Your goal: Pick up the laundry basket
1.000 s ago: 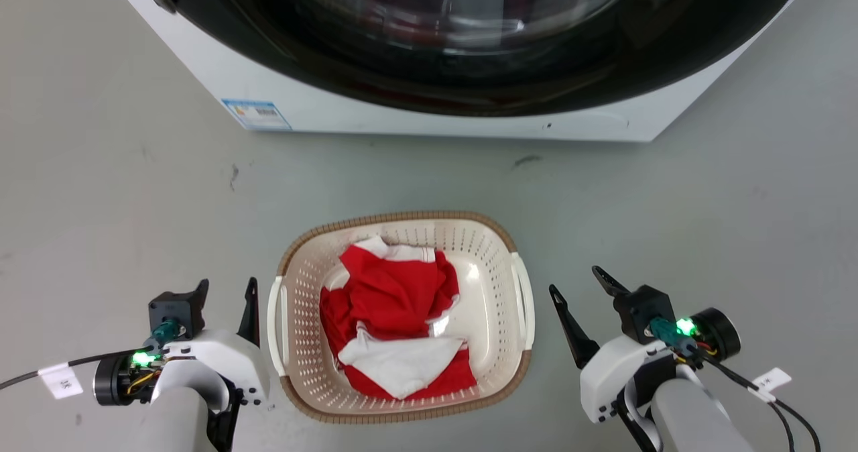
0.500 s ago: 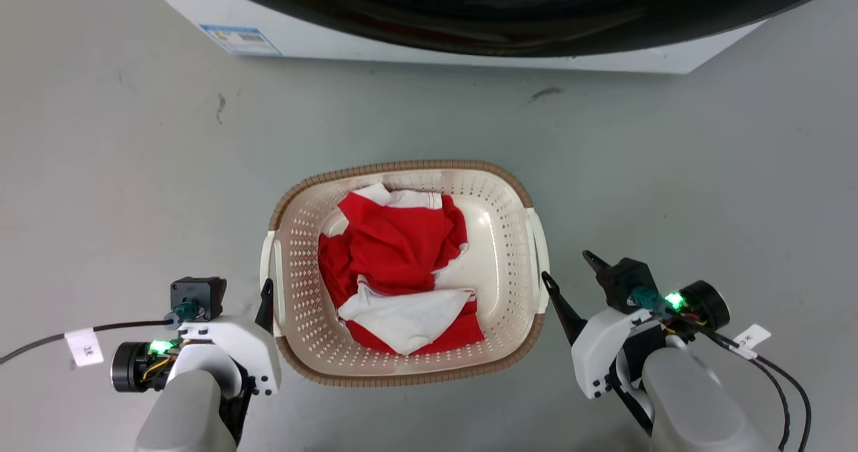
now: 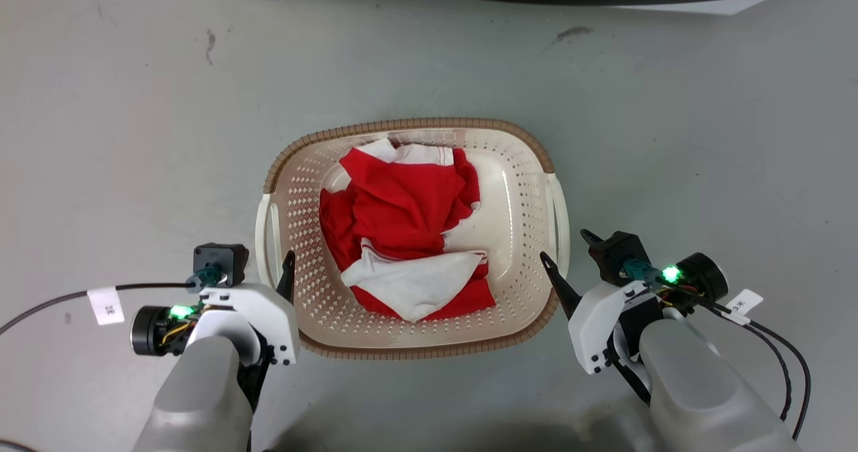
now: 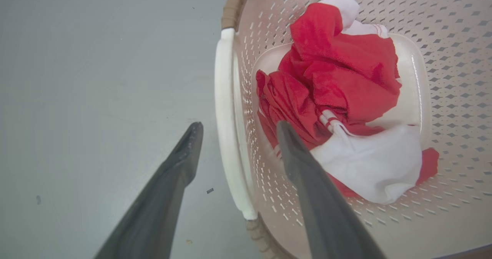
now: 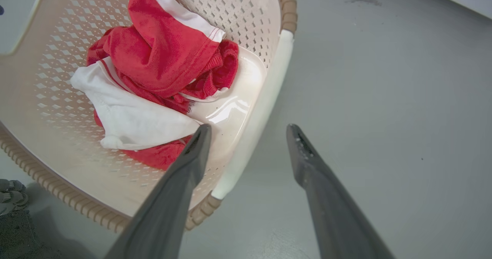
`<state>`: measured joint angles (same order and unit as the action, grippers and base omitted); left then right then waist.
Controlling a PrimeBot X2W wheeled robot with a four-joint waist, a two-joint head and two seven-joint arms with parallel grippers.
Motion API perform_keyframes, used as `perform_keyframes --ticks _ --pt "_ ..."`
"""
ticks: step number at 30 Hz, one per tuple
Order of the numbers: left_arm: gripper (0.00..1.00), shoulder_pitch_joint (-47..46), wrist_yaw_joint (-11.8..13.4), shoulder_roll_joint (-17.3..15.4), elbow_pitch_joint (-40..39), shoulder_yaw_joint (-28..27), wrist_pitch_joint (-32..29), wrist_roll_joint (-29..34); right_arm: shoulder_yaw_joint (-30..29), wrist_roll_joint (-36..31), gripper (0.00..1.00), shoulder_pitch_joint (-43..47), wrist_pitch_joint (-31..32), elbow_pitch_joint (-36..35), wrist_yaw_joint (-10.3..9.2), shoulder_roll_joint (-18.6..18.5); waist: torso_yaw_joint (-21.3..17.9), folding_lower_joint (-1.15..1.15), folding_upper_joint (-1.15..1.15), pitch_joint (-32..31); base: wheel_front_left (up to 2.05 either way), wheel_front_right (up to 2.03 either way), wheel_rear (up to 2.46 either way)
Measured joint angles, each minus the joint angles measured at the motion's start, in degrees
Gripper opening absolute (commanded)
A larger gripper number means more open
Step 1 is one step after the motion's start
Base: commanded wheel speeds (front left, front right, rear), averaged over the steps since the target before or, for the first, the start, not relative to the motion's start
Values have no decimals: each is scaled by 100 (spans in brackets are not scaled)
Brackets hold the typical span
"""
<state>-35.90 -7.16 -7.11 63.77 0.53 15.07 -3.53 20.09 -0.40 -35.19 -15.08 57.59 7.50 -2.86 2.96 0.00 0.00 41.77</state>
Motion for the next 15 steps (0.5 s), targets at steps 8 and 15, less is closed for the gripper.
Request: perform_keyframes --ticks 8,15 --pt "100 -213 -15 35 101 111 0 -21 112 97 100 -279 -1 432 0 0 77 0 0 287 0 0 0" --pt "10 -318 -18 66 267 253 1 -60 281 274 36 -392 0 736 1 -1 104 0 0 371 0 0 0"
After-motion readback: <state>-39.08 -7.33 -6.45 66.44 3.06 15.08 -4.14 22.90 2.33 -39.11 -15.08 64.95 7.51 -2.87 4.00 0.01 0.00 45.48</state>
